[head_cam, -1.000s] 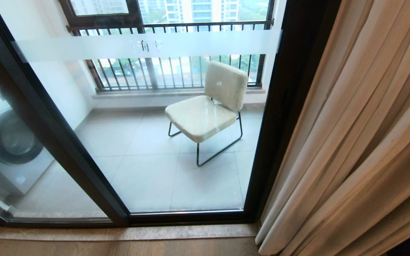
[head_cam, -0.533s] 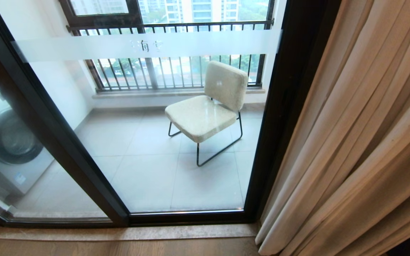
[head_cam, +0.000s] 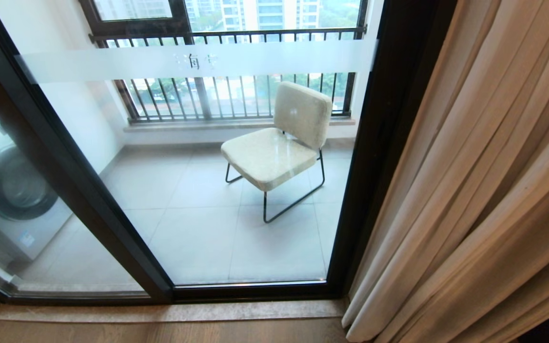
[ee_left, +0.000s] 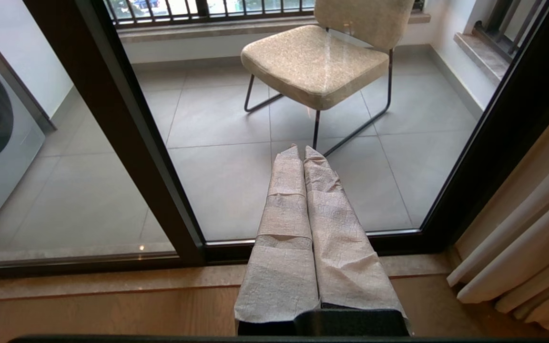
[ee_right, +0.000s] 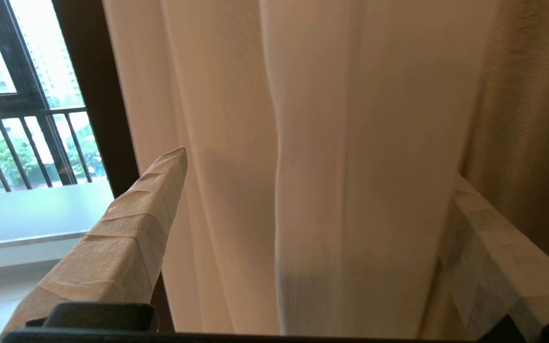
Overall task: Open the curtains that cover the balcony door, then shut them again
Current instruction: Close the inner curtains on both sides
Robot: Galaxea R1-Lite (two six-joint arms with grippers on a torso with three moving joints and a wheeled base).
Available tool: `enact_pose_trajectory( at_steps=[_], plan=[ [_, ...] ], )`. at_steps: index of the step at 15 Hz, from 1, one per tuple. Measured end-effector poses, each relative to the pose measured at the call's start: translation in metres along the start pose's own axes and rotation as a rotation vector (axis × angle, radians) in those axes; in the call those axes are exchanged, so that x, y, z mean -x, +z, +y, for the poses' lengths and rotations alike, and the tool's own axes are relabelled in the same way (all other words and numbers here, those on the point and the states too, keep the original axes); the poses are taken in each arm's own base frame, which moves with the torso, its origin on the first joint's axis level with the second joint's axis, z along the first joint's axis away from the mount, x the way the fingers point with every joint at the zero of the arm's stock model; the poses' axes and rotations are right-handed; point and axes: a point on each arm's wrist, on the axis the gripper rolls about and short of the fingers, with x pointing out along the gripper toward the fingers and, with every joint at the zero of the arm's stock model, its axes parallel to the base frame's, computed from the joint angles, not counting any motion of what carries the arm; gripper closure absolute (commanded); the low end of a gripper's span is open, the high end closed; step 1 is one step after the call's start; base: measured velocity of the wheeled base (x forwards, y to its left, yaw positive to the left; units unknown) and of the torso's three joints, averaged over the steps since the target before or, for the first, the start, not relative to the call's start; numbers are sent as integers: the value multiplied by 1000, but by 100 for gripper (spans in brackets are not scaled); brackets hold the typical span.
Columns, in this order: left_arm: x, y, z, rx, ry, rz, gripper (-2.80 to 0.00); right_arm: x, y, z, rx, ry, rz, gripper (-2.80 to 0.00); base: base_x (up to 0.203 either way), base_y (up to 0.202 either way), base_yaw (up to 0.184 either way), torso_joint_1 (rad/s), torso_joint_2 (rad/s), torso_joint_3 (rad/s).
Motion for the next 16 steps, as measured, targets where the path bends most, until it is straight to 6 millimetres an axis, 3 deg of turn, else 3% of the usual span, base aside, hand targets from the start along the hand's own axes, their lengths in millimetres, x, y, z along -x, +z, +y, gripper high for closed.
enact_pose_trajectory(
  at_steps=[7,14,15,16],
  plan=[
    [0,0,0,0,0,0,0,-42,-13,0,-3,7,-21,-280,0,0,0,0,0,0],
    [0,0,0,-1,0,0,0,-59,-25,0,-2,13,-20,-280,0,0,0,0,0,0],
    [0,0,0,0,0,0,0,-60,-27,0,0,19,-17,0,0,0,0,0,0,0],
    [0,0,0,0,0,0,0,-61,-29,1,1,26,-16,0,0,0,0,0,0,0]
  ],
)
